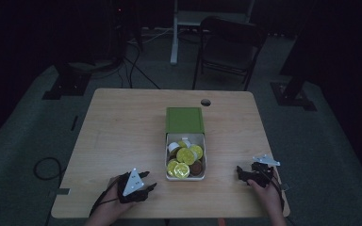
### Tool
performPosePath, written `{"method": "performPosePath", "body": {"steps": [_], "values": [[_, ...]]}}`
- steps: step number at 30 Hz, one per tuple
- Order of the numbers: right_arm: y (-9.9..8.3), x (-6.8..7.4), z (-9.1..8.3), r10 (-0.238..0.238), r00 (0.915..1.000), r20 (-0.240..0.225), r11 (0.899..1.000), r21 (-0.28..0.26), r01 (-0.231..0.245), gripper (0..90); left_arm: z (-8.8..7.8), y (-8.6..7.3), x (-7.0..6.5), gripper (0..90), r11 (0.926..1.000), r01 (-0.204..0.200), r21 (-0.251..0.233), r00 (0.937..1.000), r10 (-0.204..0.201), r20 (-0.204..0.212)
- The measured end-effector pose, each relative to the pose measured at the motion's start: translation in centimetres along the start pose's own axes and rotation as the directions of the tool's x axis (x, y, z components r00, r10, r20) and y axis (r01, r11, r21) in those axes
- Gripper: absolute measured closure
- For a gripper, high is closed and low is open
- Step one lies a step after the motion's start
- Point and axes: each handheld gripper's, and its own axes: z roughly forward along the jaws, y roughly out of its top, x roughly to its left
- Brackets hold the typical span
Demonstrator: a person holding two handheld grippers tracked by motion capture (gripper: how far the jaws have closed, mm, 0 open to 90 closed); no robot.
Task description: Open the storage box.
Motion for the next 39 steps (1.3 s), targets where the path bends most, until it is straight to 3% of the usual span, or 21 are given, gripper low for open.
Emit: {"method": "performPosePath", "body": {"steps": [8,15,23,26,28,30,31,32,39], "values": [[0.0,0.0,0.0,0.000,1.0000,0.000,1.000,0.000,0.000,10.8,-1.0,-1.3,1.9,43.3,0.9983,0.056,-0.014,0.9961,-0.057,-0.067],[0.0,0.0,0.0,0.000,1.0000,0.000,1.000,0.000,0.000,10.8,-1.4,-2.3,3.0,36.9,0.9918,0.125,-0.026,0.9855,-0.127,-0.112],[0.0,0.0,0.0,0.000,1.0000,0.000,1.000,0.000,0.000,10.8,-2.4,-3.3,4.6,18.0,0.9780,0.201,-0.054,0.9589,-0.208,-0.193],[0.0,0.0,0.0,0.000,1.0000,0.000,1.000,0.000,0.000,10.8,-2.8,-3.8,5.1,15.2,0.9714,0.229,-0.062,0.9467,-0.237,-0.218],[0.0,0.0,0.0,0.000,1.0000,0.000,1.000,0.000,0.000,10.8,-3.0,-4.1,5.4,14.4,0.9718,0.229,-0.057,0.9429,-0.236,-0.235],[0.0,0.0,0.0,0.000,1.0000,0.000,1.000,0.000,0.000,10.8,-3.2,-4.4,5.7,10.7,0.9692,0.241,-0.050,0.9335,-0.246,-0.261],[0.0,0.0,0.0,0.000,1.0000,0.000,1.000,0.000,0.000,10.8,-3.2,-4.4,5.7,10.5,0.9692,0.241,-0.050,0.9335,-0.246,-0.261],[0.0,0.0,0.0,0.000,1.0000,0.000,1.000,0.000,0.000,10.8,-3.4,-4.7,6.0,10.5,0.9649,0.258,-0.048,0.9258,-0.261,-0.273],[0.0,0.0,0.0,0.000,1.0000,0.000,1.000,0.000,0.000,10.7,-3.8,-5.5,6.6,9.3,0.9564,0.292,-0.010,0.9136,-0.282,-0.293]]}}
